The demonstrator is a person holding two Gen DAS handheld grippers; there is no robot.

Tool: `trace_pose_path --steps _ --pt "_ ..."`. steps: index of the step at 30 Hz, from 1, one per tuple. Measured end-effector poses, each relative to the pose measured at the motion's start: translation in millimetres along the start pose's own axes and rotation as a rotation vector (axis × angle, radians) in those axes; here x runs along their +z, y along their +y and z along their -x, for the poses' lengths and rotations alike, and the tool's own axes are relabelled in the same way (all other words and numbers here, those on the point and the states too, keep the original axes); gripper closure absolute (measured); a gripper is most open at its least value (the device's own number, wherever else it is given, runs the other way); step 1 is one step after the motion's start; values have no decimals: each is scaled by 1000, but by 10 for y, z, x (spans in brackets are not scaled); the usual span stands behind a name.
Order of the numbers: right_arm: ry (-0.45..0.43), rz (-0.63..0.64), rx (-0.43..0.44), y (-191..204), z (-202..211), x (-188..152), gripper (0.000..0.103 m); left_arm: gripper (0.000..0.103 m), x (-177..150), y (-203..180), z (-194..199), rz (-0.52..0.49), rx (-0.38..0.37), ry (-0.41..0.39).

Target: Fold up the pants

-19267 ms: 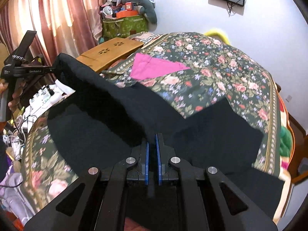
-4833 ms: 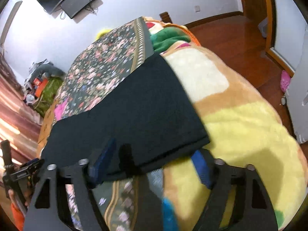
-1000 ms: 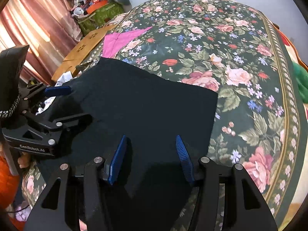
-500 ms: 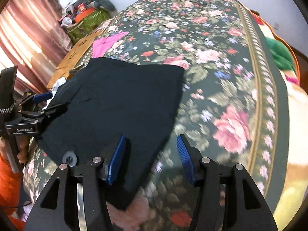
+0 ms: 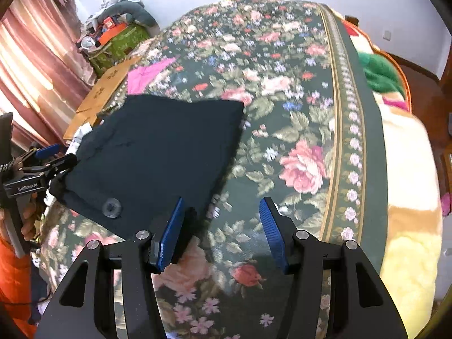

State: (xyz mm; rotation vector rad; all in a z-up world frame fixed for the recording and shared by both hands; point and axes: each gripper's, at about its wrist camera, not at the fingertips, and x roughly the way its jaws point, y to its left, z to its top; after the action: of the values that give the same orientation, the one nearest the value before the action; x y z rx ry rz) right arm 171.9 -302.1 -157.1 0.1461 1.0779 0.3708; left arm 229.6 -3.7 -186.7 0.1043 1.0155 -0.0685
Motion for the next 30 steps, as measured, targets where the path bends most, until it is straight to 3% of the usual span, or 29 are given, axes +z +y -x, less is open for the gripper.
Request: trace_pose_path --steps 8,13,18,24,30 --pt "-92 80 82 523 168 257 52 2 -115 820 349 252 -31 -51" --pt "-110 161 108 943 71 367 49 2 -293 1256 382 360 -46 -27" --pt "-53 222 117 1251 -246 349 47 2 -560 1565 294 452 -77 18" --pt "60 266 109 1442 -630 207 47 2 -964 1811 16 584 -180 125" --pt "71 277 95 1471 -661 157 47 2 -1211 1878 -186 685 -304 191"
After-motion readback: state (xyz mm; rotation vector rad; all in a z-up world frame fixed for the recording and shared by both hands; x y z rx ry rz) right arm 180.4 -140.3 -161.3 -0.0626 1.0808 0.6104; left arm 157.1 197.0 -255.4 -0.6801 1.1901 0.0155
